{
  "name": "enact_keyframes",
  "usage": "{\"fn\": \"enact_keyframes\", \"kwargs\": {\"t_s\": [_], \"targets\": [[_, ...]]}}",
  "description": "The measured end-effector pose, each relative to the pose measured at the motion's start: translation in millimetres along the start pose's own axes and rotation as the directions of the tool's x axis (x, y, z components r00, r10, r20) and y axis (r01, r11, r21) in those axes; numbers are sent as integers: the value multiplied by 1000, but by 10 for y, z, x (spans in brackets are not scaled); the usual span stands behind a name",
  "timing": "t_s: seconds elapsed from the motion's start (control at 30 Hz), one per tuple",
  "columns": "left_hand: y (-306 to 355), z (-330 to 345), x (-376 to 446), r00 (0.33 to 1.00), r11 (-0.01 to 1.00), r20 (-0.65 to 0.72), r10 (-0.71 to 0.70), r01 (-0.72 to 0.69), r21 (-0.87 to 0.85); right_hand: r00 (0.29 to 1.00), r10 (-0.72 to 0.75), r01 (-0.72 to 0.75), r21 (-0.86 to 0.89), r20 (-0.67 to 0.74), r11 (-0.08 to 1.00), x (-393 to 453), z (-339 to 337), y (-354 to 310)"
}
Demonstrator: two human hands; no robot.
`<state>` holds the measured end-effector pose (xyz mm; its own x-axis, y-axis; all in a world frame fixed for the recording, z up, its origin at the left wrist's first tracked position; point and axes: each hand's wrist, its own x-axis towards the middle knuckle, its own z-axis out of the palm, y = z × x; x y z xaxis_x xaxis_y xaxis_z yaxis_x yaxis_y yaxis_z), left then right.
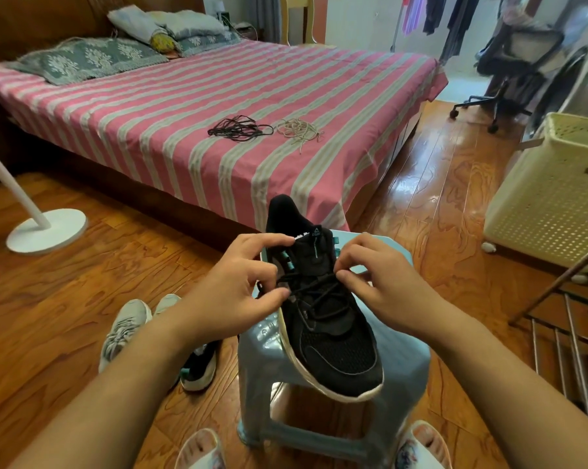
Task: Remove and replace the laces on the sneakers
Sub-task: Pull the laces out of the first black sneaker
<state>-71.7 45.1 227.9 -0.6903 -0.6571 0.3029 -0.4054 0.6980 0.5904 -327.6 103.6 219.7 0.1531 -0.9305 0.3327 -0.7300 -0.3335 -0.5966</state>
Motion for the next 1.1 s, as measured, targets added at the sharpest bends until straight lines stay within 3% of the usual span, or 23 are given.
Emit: {"fn": "enact_keyframes", "kwargs": {"t_s": [0.07, 0.2, 0.33, 0.57, 0.73, 0.9, 1.0, 1.1], "targets": [[20, 28, -12, 999, 999, 38, 14, -15, 30, 998, -35, 33, -53, -51, 998, 2, 32, -5], [32, 72, 6, 1000, 999, -11, -17, 17, 30, 987, -60, 36, -157, -147, 987, 34, 124, -73], [29, 86, 22, 1000, 995, -20, -12, 14, 103, 977, -134, 99, -204, -164, 974, -3, 99, -76], [144, 323, 63, 993, 943, -119, -2, 42, 329, 979, 35, -58, -111, -199, 992, -67, 26, -60], [161, 370, 70, 982, 954, -182, -44, 95, 283, 982, 19, -29, -54, -186, 998, -48, 79, -123], [211, 369, 175, 959, 973, -266, -101, 150, 174, 992, 2, -49, -370, -126, 928, 4, 143, -242], [160, 281, 230, 970, 965, -214, -113, 158, 208, 998, 42, -65, -531, -54, 845, 7, 115, -313], [54, 193, 245, 982, 973, -109, -151, 167, 158, 998, -31, -6, -606, -50, 796, 25, 94, -342]]}}
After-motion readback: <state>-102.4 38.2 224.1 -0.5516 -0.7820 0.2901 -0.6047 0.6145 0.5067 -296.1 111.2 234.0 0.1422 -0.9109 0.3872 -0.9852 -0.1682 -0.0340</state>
